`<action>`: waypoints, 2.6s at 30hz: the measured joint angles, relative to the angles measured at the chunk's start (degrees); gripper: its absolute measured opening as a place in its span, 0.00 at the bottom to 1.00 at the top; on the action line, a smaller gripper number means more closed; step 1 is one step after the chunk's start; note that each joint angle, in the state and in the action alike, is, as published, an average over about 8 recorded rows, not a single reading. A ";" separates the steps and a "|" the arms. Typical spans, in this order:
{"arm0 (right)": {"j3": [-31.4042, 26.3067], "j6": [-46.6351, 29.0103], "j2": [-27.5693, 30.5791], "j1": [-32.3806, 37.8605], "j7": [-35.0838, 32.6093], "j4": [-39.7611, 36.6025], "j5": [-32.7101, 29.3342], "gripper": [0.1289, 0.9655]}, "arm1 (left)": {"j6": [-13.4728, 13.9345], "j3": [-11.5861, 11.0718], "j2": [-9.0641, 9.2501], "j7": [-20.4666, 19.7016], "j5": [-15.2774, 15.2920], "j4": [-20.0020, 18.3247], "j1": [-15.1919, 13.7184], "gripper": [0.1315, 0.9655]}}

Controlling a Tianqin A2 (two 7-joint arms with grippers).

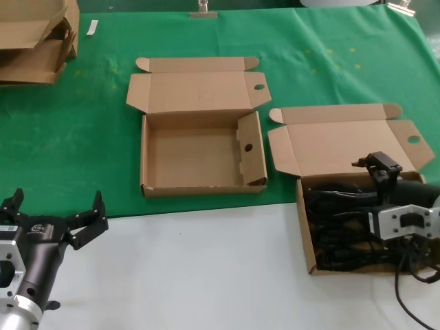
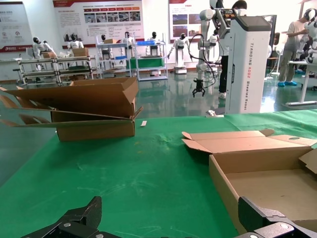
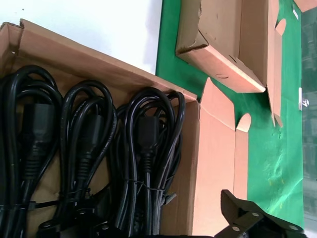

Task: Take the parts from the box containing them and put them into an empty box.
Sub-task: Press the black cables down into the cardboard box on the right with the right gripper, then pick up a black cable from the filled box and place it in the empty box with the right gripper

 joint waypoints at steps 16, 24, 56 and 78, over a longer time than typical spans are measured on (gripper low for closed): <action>1.77 -0.29 1.96 -3.49 1.38 2.26 1.95 0.53 | 0.00 0.00 0.00 0.00 0.01 0.00 0.00 1.00; 2.73 -0.78 3.04 -5.13 2.62 4.24 2.38 0.31 | 0.00 0.00 0.00 0.00 0.01 0.00 0.00 1.00; 5.19 -4.70 -5.65 -1.69 14.03 20.71 -2.26 0.12 | 0.00 0.00 0.00 0.01 0.00 0.00 0.00 1.00; -6.05 9.35 -27.86 16.22 -1.41 -20.04 -1.52 0.12 | 0.00 0.00 0.00 0.02 0.00 0.00 0.00 1.00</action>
